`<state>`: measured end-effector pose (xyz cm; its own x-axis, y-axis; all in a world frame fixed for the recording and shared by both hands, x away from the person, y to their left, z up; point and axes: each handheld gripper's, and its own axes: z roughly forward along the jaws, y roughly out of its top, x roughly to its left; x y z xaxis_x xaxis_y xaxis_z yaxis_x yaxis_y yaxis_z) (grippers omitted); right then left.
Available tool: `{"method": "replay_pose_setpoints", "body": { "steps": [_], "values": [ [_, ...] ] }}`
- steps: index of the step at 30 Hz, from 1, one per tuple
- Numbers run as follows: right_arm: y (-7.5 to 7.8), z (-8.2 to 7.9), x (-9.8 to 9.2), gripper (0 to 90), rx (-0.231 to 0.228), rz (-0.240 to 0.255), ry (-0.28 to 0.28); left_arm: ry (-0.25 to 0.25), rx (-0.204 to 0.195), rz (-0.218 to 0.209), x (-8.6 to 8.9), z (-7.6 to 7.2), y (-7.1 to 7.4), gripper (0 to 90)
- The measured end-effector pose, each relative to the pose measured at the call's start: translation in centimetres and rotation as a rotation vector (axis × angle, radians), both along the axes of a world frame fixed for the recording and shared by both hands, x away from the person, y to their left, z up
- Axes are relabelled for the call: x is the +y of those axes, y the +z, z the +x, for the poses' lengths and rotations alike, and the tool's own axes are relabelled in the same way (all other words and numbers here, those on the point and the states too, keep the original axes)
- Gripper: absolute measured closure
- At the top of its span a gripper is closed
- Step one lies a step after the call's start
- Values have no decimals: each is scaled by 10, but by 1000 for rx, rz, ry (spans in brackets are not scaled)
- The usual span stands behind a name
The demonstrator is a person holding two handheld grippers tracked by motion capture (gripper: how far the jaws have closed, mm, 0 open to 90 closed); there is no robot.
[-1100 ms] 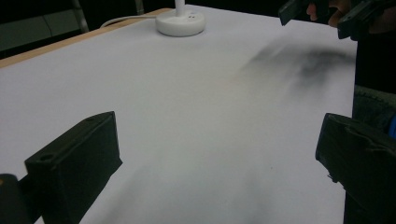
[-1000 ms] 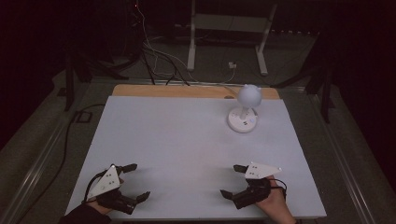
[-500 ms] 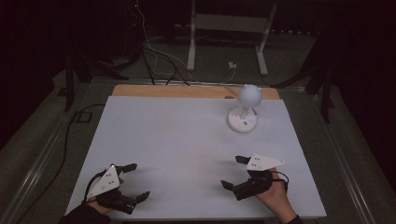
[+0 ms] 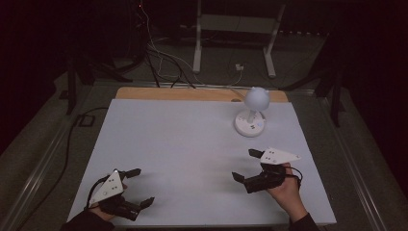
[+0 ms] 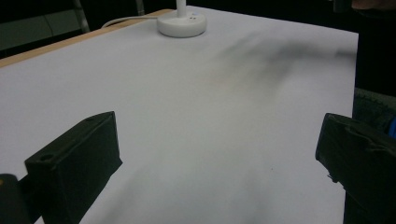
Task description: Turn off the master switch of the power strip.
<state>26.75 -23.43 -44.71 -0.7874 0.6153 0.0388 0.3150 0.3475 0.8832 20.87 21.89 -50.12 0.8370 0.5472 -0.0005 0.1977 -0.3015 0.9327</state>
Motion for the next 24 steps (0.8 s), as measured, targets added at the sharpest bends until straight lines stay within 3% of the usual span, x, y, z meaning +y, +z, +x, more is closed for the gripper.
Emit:
{"method": "replay_pose_setpoints", "body": {
  "steps": [12,24],
  "values": [
    [9,17,-4,0,-18,8,-53,1,-1,-4,0,0,0,4],
    [18,36,-18,0,-30,16,-177,1,-1,-1,0,0,0,4]
  ]
}}
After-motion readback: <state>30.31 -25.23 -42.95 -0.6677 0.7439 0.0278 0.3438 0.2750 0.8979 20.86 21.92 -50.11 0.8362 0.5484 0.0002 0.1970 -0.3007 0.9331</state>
